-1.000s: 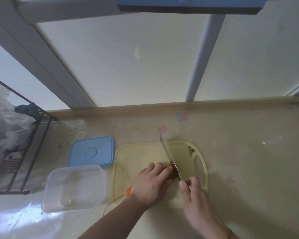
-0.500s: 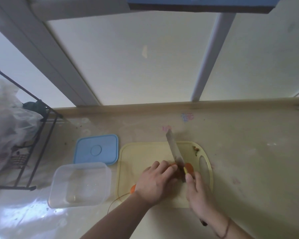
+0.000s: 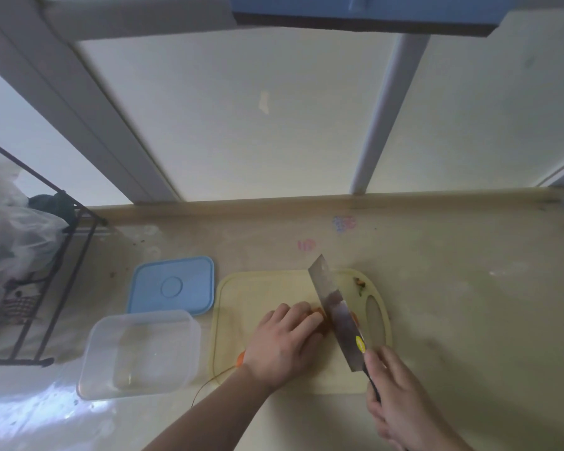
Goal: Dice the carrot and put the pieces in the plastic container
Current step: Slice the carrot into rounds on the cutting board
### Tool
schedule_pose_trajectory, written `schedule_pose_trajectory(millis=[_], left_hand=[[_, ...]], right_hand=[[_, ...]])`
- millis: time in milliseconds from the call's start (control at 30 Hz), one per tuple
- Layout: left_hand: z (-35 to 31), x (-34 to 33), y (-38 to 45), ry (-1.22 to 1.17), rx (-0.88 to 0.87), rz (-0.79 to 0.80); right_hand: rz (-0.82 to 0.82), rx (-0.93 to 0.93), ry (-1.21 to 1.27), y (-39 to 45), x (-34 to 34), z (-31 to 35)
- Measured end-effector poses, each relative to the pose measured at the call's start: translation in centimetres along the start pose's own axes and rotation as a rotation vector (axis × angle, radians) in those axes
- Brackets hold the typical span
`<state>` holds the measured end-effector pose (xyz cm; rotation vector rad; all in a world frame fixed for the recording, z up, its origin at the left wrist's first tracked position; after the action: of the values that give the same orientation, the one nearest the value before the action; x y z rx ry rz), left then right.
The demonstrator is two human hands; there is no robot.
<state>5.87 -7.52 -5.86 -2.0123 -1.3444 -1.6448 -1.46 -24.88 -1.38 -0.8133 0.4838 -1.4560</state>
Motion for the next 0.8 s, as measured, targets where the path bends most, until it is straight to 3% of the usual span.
schedule_pose_trajectory(millis=[200,400,800], left_hand=[[-0.3,-0.1,-0.3,0.024,-0.028,-0.009],[-0.6,-0.2,-0.2,0.038,-0.024,-0.010],[-0.7,-0.4,-0.4,0.011,-0.063,-0.015]], right_hand=[[-0.129,0.189,-0.305,-1.1,-0.2,0.5],[-0.186,0.220,-0.384,-1.9,-1.0,0.2],[-0.078,0.241,-0.403,-0.5,-1.7,2.2]])
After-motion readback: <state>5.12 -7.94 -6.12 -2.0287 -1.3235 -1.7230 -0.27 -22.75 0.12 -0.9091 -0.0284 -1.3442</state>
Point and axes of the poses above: each hand's wrist, its own y-axis towards the middle knuckle, its own x-axis out of the back of the hand, z = x × y, the point moved 5 cm from there along y, towards the middle knuckle, and after that the axes turned 5 degrees about -x, right-handed, at the moved point
